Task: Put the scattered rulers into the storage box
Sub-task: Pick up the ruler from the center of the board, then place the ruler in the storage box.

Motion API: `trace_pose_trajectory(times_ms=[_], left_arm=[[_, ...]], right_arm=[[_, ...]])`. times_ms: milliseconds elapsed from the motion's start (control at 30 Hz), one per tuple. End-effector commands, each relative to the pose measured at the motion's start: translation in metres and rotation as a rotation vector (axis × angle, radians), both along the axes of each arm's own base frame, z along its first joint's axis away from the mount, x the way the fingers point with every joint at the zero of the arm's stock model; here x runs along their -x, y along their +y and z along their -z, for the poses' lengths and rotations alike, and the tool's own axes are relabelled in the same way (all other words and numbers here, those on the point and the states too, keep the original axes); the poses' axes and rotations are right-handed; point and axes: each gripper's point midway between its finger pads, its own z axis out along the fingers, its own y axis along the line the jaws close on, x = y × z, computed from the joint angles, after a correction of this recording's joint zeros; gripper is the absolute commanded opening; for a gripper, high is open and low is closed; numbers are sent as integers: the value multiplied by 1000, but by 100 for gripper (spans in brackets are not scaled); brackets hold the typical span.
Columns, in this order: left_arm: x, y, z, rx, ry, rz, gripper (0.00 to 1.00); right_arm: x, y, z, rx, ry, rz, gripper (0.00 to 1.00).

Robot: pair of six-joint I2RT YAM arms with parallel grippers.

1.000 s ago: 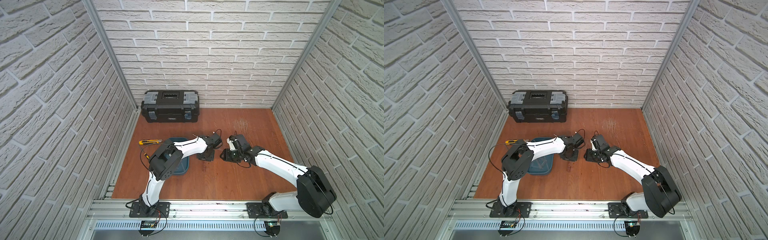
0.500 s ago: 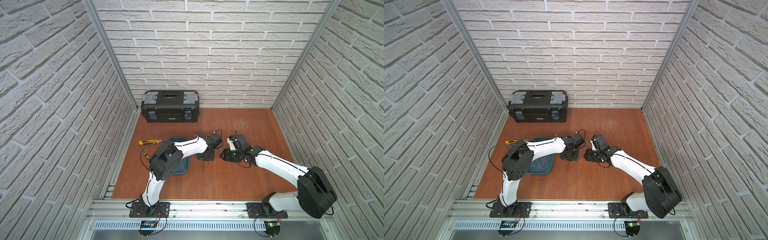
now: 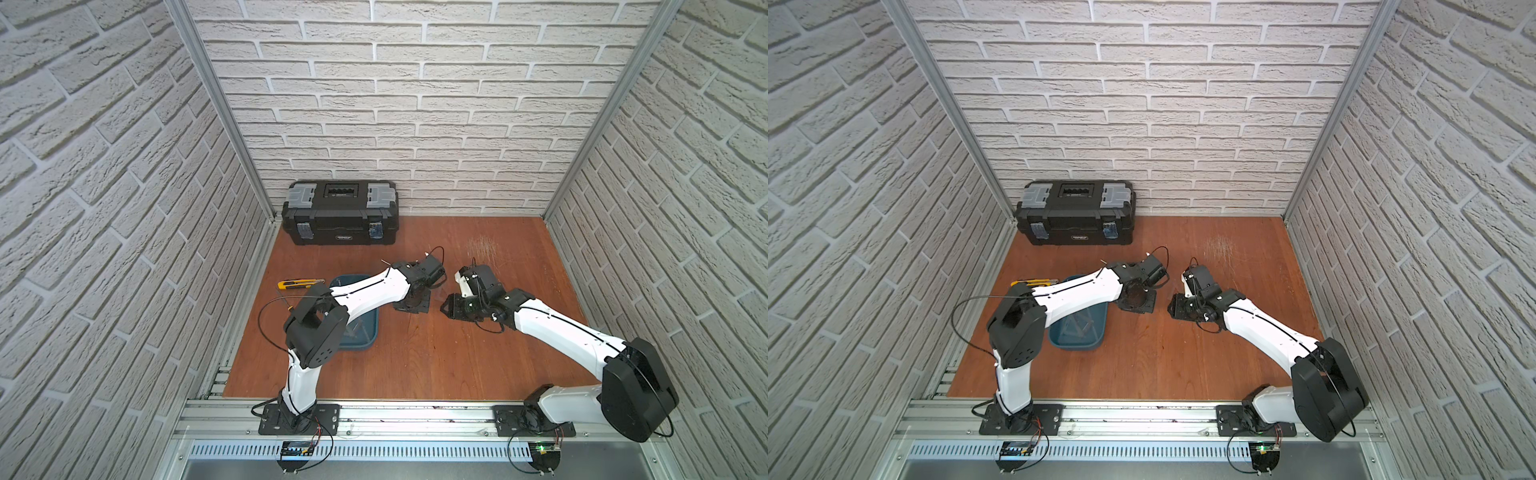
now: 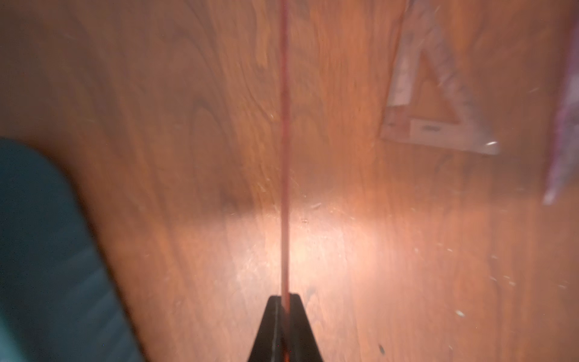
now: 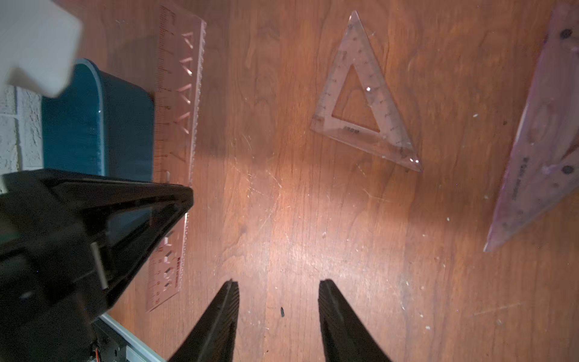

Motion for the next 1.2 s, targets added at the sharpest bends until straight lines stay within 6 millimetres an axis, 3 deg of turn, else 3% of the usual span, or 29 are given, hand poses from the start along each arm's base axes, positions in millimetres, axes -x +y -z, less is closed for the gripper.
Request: trace_pose_trajectory(times_ms=[0,167,367,500,700,900,1167], left_arm=[[-4,24,-40,-1,-68,-21,0],[3,63,-62,-12,-96,-66,0],[15,114,-70,-20,-103,-139,0],[23,140,-65,-24,-83,-179,0],[31,161,-38,-42,-35,-221,0],[25,168,-12,-58,2,-238,0],[11,170,6,-79,28,-239,0]], right_arm=[[-8,10,-30,-36,-66,-33,46],[-14,38,-55,-62,-93,-109,46],[-22,80,-83,-89,-134,-191,46],[-24,112,-91,-113,-138,-247,46],[-23,151,-86,-136,-125,-301,46],[-18,162,-73,-142,-95,-310,45],[-11,148,-60,-104,-87,-296,45]])
